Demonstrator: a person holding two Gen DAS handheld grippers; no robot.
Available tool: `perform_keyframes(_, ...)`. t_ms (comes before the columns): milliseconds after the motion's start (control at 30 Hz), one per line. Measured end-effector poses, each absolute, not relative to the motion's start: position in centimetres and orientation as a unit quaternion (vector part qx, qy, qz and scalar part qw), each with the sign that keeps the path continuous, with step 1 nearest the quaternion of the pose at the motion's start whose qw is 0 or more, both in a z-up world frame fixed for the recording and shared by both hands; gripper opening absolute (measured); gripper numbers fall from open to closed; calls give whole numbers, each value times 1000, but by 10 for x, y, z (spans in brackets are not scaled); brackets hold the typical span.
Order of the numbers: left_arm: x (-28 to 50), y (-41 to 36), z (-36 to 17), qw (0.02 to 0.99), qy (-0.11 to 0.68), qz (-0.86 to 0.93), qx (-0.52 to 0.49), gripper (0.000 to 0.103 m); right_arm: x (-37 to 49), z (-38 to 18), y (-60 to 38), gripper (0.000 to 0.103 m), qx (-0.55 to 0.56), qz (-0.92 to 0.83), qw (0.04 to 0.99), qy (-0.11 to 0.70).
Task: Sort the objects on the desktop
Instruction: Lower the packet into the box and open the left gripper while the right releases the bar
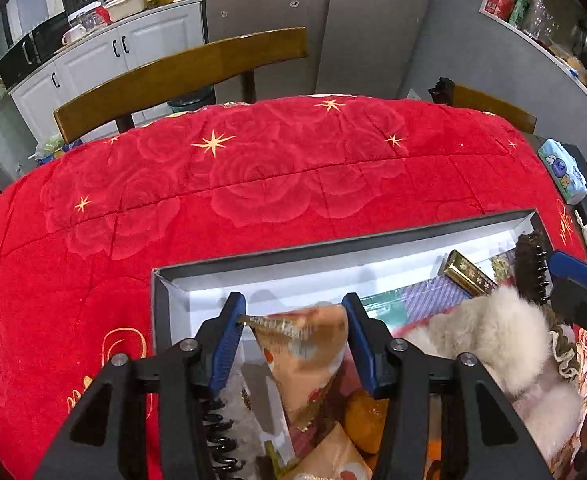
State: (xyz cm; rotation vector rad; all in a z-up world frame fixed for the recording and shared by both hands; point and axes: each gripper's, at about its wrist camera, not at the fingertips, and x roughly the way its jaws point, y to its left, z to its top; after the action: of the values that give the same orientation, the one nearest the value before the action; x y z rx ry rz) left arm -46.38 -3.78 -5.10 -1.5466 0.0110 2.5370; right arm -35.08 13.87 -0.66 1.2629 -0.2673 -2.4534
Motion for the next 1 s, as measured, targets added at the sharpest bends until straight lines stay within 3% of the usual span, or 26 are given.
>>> perform_keyframes(167,-465,-38,-53,76,6,854,-515,55,-353,-10,141,59,447,-870,183,-104)
perform_keyframes(233,-465,-37,-53,75,6,854,-514,58,-354,-10,143,66,443,-873,173,-109)
perform_keyframes(300,-465,-36,-53,77,9,854,-514,61,-354,-9,147,87,437,-878,155,-117)
perform_keyframes(367,-463,-32,-51,81,22,853,-516,65,-353,-7,151,93,430,-882,149,-123)
perform_keyframes(433,-459,-29,-47,85,32,856,-510,73,-352,-2,155,94,425,-884,147,-129)
perform_keyframes(500,-455,-29,-41,86,33,860,-502,96,-348,4,158,102,418,-886,149,-134)
perform_keyframes(567,-450,-30,-31,67,40,873,-482,103,-345,10,163,103,412,-888,149,-142)
perform_keyframes(800,-424,-44,-2,59,48,893,-444,103,-333,24,176,103,416,-878,160,-171)
perform_keyframes(1000,-362,-65,35,54,63,914,-398,103,-294,56,178,103,382,-903,148,-126)
